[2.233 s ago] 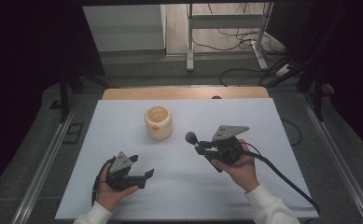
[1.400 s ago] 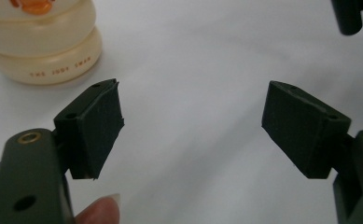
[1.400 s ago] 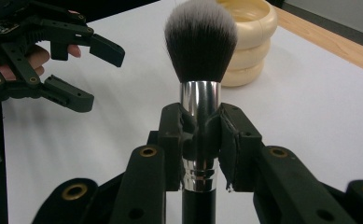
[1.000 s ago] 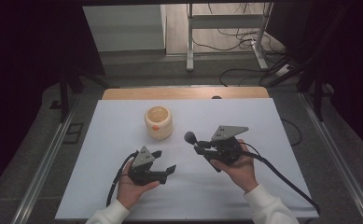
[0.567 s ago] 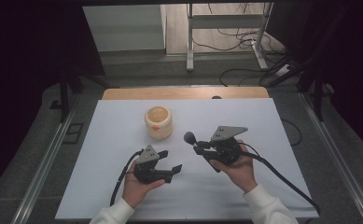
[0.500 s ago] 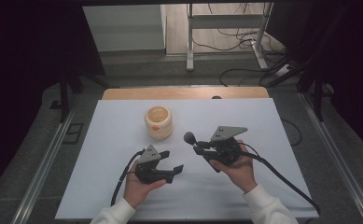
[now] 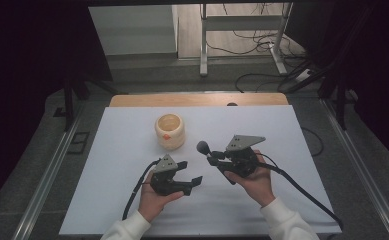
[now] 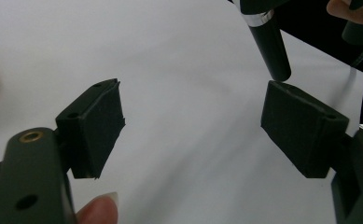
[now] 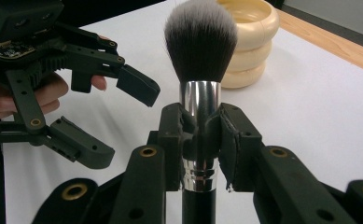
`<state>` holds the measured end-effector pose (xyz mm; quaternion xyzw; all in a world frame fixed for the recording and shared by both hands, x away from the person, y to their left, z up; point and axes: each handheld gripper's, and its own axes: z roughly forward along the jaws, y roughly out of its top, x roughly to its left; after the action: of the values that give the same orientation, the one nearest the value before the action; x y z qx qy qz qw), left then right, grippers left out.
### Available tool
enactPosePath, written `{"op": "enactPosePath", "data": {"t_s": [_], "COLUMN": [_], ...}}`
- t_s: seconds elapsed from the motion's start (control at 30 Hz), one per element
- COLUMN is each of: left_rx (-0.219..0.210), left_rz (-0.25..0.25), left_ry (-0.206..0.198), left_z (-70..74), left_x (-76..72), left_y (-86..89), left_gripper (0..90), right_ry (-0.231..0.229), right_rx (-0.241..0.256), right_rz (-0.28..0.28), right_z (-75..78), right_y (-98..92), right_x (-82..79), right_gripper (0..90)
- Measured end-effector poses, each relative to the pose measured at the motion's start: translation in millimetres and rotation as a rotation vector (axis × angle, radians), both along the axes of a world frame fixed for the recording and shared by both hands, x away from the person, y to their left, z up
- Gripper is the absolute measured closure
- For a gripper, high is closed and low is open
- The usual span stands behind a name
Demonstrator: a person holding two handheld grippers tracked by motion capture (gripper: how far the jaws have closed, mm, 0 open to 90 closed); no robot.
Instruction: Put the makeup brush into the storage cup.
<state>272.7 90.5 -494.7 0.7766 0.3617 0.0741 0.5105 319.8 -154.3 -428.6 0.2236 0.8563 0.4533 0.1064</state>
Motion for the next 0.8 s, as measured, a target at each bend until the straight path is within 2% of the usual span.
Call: {"op": "enactPosePath", "data": {"t_s": [0.8], "left_rx": [-0.013], "left_rz": [-0.038], "left_ry": [0.015], "left_z": [0.2], "left_x": [3.4], "left_y": [-15.6], "left_gripper": [21.1], "right_ry": [-0.011], "right_rx": [0.005], "right_rz": [-0.006], "right_z": [-1.3], "right_y": [1.1], "right_x": [-0.6], "right_gripper": [71.9]}}
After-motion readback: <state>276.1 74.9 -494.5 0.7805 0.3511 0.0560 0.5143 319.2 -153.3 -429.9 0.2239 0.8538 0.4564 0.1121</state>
